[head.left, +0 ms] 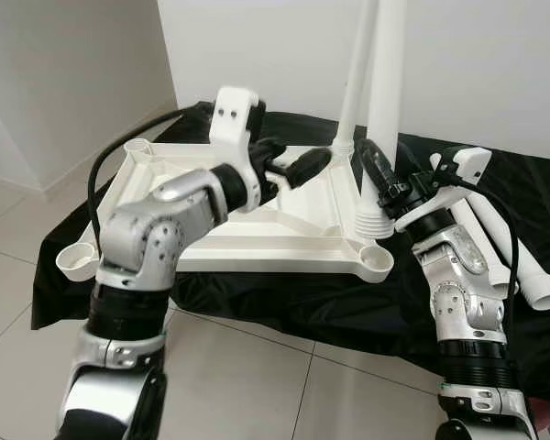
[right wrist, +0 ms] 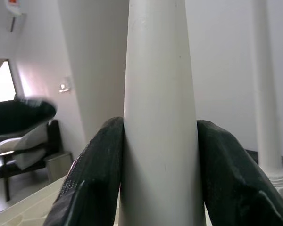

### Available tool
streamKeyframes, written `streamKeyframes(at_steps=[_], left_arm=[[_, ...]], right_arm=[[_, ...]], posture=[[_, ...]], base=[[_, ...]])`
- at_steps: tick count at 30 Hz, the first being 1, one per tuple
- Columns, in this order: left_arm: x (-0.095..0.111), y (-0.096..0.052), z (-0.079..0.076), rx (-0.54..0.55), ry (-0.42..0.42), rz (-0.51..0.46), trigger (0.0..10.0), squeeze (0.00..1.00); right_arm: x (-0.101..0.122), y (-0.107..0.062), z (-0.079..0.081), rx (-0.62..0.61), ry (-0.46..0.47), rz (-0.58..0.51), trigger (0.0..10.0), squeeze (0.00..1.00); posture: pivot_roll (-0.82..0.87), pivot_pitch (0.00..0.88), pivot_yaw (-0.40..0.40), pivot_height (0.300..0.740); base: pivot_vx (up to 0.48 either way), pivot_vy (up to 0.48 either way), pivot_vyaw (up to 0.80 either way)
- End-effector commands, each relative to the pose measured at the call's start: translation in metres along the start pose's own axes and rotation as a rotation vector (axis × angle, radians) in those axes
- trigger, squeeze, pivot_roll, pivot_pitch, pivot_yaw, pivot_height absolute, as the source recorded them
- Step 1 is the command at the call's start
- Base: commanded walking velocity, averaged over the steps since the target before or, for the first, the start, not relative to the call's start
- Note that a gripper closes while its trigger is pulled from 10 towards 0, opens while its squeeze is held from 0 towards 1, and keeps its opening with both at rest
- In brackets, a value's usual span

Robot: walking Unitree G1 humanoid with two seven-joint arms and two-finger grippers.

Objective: Building children table

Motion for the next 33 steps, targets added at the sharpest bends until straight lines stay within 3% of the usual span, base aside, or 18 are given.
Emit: streamKeyframes(at_steps=[1, 8, 22, 33], left_arm=[[0.004, -0.006, -0.026, -0.296, -0.056, 0.019, 10.0, 0.0], [0.02, -0.001, -0.022, -0.315, -0.098, 0.014, 10.0, 0.0], [0.021, 0.009, -0.021, -0.336, -0.157, 0.04, 10.0, 0.0], [0.038, 0.018, -0.027, -0.351, -0.174, -0.004, 10.0, 0.0]], right_arm=[[0.004, 0.0, 0.015, 0.097, 0.003, 0.0, 10.0, 0.0], [-0.002, -0.005, 0.036, 0.227, 0.015, 0.042, 10.0, 0.0], [0.0, -0.01, 0.042, 0.282, -0.007, 0.066, 10.0, 0.0], [-0.004, -0.011, 0.049, 0.313, -0.009, 0.085, 10.0, 0.0]], posture=[[-0.07, 0.037, 0.028, 0.74], [-0.09, 0.046, 0.042, 0.74], [-0.11, 0.065, 0.06, 0.74], [-0.11, 0.058, 0.059, 0.74]], base=[[0.0, 0.0, 0.0], [0.0, 0.0, 0.0], [0.0, 0.0, 0.0], [0.0, 0.0, 0.0]])
Point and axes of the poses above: a point about 5 cm out from each wrist's last joint towards the gripper, its own y axis pointing out of the wrist towards the gripper, its own x axis along the axis of the wrist's last joint, z = x × y, the point moved 5 cm from there along y, pointing out of the wrist towards the gripper, and after that the axes turned 2 degrees about -y, right-handed, at the moved point
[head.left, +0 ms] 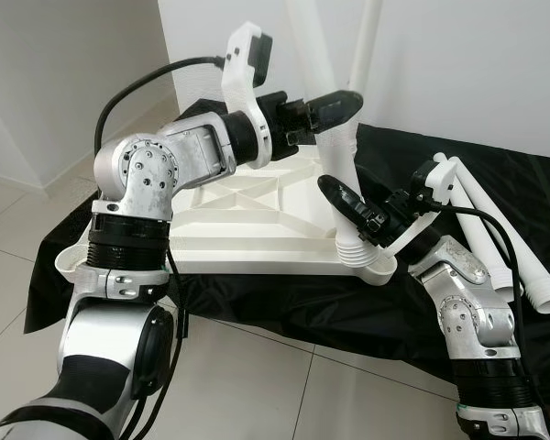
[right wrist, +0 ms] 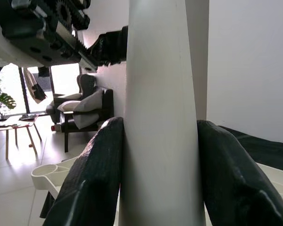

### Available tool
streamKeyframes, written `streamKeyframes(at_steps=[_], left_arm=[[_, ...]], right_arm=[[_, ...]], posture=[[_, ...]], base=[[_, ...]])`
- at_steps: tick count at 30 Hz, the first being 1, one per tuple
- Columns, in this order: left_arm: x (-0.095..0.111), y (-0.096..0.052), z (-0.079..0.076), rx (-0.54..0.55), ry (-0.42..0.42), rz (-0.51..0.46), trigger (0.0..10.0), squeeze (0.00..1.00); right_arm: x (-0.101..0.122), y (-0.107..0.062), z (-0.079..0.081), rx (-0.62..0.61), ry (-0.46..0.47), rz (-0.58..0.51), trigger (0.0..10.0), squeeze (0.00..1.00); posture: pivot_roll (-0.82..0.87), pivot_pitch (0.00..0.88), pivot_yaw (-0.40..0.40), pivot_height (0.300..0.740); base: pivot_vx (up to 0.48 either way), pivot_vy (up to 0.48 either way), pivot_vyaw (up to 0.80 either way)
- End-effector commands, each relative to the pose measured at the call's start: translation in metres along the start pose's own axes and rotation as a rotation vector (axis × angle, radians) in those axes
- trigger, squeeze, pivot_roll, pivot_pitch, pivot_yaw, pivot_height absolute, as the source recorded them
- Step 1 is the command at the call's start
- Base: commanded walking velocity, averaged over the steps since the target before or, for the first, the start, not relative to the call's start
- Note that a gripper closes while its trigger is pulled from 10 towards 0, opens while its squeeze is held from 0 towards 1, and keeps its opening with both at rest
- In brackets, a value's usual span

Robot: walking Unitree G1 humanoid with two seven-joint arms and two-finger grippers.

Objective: Building children table

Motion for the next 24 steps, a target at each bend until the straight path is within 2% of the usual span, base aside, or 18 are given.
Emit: streamKeyframes(at_steps=[1, 8, 14, 15, 16, 17, 22, 24], left_arm=[[0.0071, -0.0002, -0.0294, -0.25, 0.009, -0.016, 10.0, 0.0], [0.0097, 0.0018, -0.0309, -0.254, -0.002, -0.032, 10.0, 0.0], [0.0041, 0.0043, -0.0322, -0.255, 0.002, -0.026, 10.0, 0.0], [0.0026, 0.0051, -0.032, -0.249, 0.004, -0.029, 2.0, 0.0], [0.0026, 0.0051, -0.032, -0.249, 0.004, -0.029, 2.0, 0.0], [0.0021, 0.0056, -0.0316, -0.244, 0.006, -0.034, 0.0, 0.0], [0.0048, 0.0061, -0.0304, -0.234, 0.012, -0.053, 0.0, 0.0], [0.0027, 0.0066, -0.0281, -0.217, 0.049, -0.046, 0.0, 0.0]], right_arm=[[0.0024, 0.0016, 0.0056, 0.026, -0.005, -0.007, 10.0, 0.0], [0.0031, 0.0025, 0.0051, 0.026, -0.013, -0.007, 10.0, 0.0], [0.0057, 0.0034, 0.0038, 0.02, -0.02, -0.014, 10.0, 0.0], [0.0065, 0.0036, 0.0034, 0.019, -0.021, -0.016, 10.0, 0.0], [0.0065, 0.0036, 0.0034, 0.019, -0.021, -0.016, 10.0, 0.0], [0.0069, 0.0037, 0.0034, 0.019, -0.022, -0.017, 10.0, 0.0], [0.0081, 0.0041, 0.0033, 0.02, -0.024, -0.016, 10.0, 0.0], [0.0092, 0.0043, 0.0023, 0.016, -0.028, -0.017, 10.0, 0.0]], posture=[[-0.11, 0.057, 0.059, 0.74], [-0.11, 0.055, 0.058, 0.74], [-0.12, 0.047, 0.057, 0.74], [-0.12, 0.045, 0.056, 0.74], [-0.12, 0.045, 0.056, 0.74], [-0.12, 0.043, 0.055, 0.74], [-0.12, 0.042, 0.054, 0.74], [-0.12, 0.046, 0.053, 0.74]], base=[[0.0, 0.0, 0.0], [0.0, 0.0, 0.0], [0.0, 0.0, 0.0], [0.0, 0.0, 0.0], [0.0, 0.0, 0.0], [0.0, 0.0, 0.0], [0.0, 0.0, 0.0], [0.0, 0.0, 0.0]])
Point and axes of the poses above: a point about 5 cm out from each wrist's last joint towards the gripper, its own y axis pointing out of the wrist towards the gripper, its own x axis along the axis of the wrist's last joint, z = x × y, the point moved 5 cm from there along y, pointing out of the wrist towards the gripper, and after that the axes turned 2 degrees about -y, right-handed, at the moved point
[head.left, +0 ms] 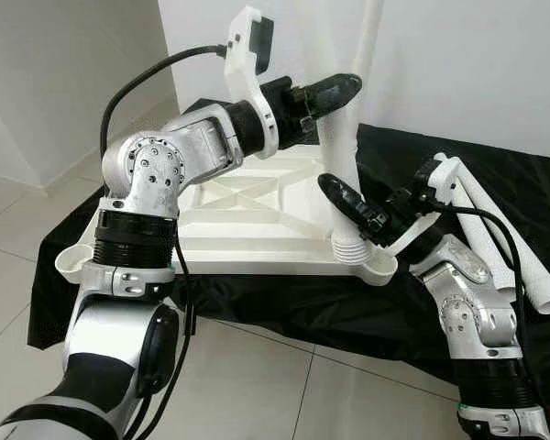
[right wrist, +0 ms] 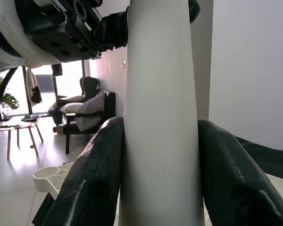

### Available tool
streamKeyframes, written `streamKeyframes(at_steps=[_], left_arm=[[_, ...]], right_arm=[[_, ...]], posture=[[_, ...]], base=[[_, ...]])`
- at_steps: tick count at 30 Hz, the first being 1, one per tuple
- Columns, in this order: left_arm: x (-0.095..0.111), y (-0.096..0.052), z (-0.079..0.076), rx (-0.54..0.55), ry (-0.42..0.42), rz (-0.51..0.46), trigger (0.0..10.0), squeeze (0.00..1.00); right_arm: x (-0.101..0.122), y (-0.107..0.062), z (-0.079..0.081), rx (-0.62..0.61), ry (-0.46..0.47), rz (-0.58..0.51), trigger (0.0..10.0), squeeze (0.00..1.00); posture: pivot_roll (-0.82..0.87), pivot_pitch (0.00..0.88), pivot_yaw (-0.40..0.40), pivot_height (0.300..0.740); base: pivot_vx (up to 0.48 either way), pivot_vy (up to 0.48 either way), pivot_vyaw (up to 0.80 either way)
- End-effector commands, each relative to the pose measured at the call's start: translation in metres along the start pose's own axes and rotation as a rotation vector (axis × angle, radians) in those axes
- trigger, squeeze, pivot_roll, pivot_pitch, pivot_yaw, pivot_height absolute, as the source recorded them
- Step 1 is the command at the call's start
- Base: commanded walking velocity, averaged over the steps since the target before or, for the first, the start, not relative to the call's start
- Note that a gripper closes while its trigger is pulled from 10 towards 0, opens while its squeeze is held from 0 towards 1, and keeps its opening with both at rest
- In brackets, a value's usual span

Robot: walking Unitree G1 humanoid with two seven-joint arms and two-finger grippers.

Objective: Building children table

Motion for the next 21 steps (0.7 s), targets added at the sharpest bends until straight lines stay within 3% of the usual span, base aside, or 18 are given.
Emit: streamKeyframes(at_steps=[1, 10, 12, 14, 15, 16, 21], left_arm=[[-0.0054, 0.0029, -0.0237, -0.189, 0.041, 0.021, 0.0, 0.0], [-0.0085, 0.0047, -0.0202, -0.17, 0.056, 0.036, 0.2, 0.0], [-0.0093, 0.0049, -0.0187, -0.156, 0.087, 0.048, 10.0, 0.0], [-0.0091, 0.0045, -0.019, -0.159, 0.093, 0.047, 10.0, 0.0], [-0.0088, 0.0041, -0.0194, -0.161, 0.09, 0.047, 10.0, 0.0], [-0.0089, 0.0039, -0.0198, -0.163, 0.088, 0.05, 10.0, 0.0], [-0.0096, 0.004, -0.0232, -0.177, 0.099, 0.058, 10.0, 0.0]], right_arm=[[0.0034, 0.005, 0.0026, 0.016, -0.012, -0.002, 10.0, 0.0], [0.0049, 0.0039, 0.0005, 0.012, -0.02, 0.006, 10.0, 0.0], [0.0048, 0.0032, -0.0013, 0.009, -0.023, 0.012, 10.0, 0.0], [0.0048, 0.0031, -0.0018, 0.008, -0.024, 0.014, 10.0, 0.0], [0.0053, 0.0032, -0.0025, 0.009, -0.023, 0.014, 10.0, 0.24], [0.0067, 0.0032, -0.0039, 0.005, -0.016, 0.009, 10.0, 1.0], [0.0095, 0.0027, -0.0056, -0.002, -0.003, 0.0, 10.0, 1.0]], posture=[[-0.12, 0.046, 0.053, 0.74], [-0.13, 0.063, 0.048, 0.74], [-0.13, 0.066, 0.042, 0.74], [-0.13, 0.066, 0.042, 0.74], [-0.15, 0.067, 0.042, 0.74], [-0.15, 0.067, 0.042, 0.74], [-0.15, 0.07, 0.047, 0.74]], base=[[0.0, 0.0, 0.0], [0.0, 0.0, 0.0], [0.0, 0.0, 0.0], [0.0, 0.0, 0.0], [0.0, 0.0, 0.0], [0.0, 0.0, 0.0], [0.0, 0.0, 0.0]])
Point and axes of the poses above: a point about 5 cm out from each wrist's last joint towards the gripper, its own y axis pointing out of the wrist towards the gripper, its own x axis along the axis of the wrist's last joint, z = x × y, the point moved 5 cm from there along y, pointing out of the wrist towards the gripper, and after that the axes turned 2 degrees about -y, right-handed, at the moved point
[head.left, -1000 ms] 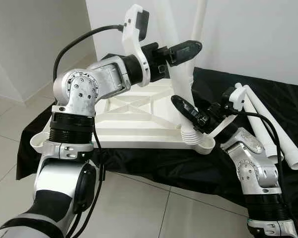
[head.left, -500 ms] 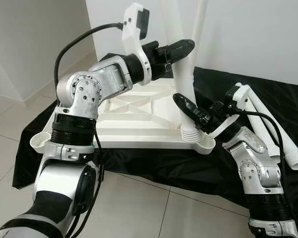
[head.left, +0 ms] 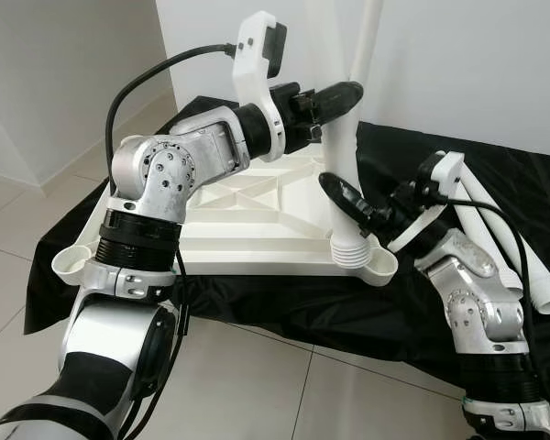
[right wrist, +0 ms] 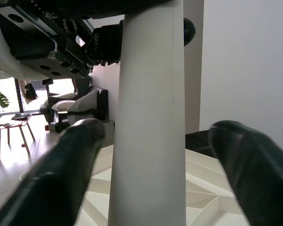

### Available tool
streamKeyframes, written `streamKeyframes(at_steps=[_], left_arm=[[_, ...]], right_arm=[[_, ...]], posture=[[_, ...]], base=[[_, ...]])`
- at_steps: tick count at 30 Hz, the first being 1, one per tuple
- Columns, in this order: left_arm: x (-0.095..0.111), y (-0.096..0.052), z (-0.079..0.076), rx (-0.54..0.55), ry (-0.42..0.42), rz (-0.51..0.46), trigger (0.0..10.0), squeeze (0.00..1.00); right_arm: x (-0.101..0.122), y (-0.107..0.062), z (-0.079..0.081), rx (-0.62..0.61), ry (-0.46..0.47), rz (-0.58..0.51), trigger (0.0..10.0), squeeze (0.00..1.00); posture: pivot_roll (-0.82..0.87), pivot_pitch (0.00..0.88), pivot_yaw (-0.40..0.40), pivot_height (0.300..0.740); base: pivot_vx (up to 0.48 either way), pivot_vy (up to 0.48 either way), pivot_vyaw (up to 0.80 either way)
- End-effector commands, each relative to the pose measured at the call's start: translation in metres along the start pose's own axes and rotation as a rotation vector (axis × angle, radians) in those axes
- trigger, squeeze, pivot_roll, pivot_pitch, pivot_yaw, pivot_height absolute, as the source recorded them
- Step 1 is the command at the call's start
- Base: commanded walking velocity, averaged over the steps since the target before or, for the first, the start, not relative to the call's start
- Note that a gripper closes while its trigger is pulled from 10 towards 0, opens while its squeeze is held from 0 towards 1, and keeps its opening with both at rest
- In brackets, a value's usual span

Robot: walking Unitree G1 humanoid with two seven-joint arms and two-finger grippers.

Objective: Building children table

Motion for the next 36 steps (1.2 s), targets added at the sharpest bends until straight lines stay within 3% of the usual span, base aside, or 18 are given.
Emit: streamKeyframes(at_steps=[1, 14, 15, 22, 26, 28, 36], left_arm=[[0.002, -0.003, -0.022, -0.194, 0.035, 0.011, 10.0, 0.0], [-0.003, -0.006, -0.021, -0.188, 0.069, 0.042, 10.0, 0.0], [-0.003, -0.006, -0.022, -0.192, 0.083, 0.048, 10.0, 0.0], [-0.005, -0.006, -0.025, -0.195, 0.106, 0.061, 10.0, 0.0], [-0.009, -0.004, -0.027, -0.2, 0.148, 0.078, 10.0, 0.0], [-0.013, 0.0, -0.032, -0.216, 0.184, 0.101, 10.0, 0.0], [-0.014, 0.004, -0.042, -0.25, 0.212, 0.12, 10.0, 0.0]], right_arm=[[0.003, -0.001, 0.0, 0.002, 0.006, -0.007, 10.0, 1.0], [0.005, 0.002, 0.001, -0.005, -0.006, -0.001, 10.0, 1.0], [0.004, 0.003, 0.0, -0.005, -0.01, 0.011, 10.0, 0.0], [0.0, 0.005, -0.001, -0.002, -0.011, 0.056, 10.0, 0.0], [-0.006, 0.008, -0.005, -0.013, 0.004, 0.135, 10.0, 0.0], [-0.015, 0.012, -0.006, -0.001, -0.005, 0.234, 10.0, 0.0], [-0.021, 0.016, -0.007, 0.009, 0.006, 0.319, 10.0, 0.0]], posture=[[-0.15, 0.072, 0.049, 0.74], [-0.12, 0.055, 0.064, 0.74], [-0.11, 0.055, 0.063, 0.74], [-0.11, 0.051, 0.058, 0.74], [-0.11, 0.057, 0.053, 0.74], [-0.1, 0.065, 0.055, 0.74], [-0.1, 0.066, 0.056, 0.74]], base=[[0.0, 0.0, 0.0], [0.0, 0.0, 0.0], [0.0, 0.0, 0.0], [0.0, 0.0, 0.0], [0.0, 0.0, 0.0], [0.0, 0.0, 0.0], [0.0, 0.0, 0.0]])
Point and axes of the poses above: a point about 5 cm out from each wrist's last joint towards the gripper, its own y axis pointing out of the wrist towards the gripper, its own x axis along the axis of the wrist's last joint, z = x × y, the point moved 5 cm from there along y, pointing out of the wrist towards the gripper, and after that the axes turned 2 degrees about -y, right-handed, at the moved point
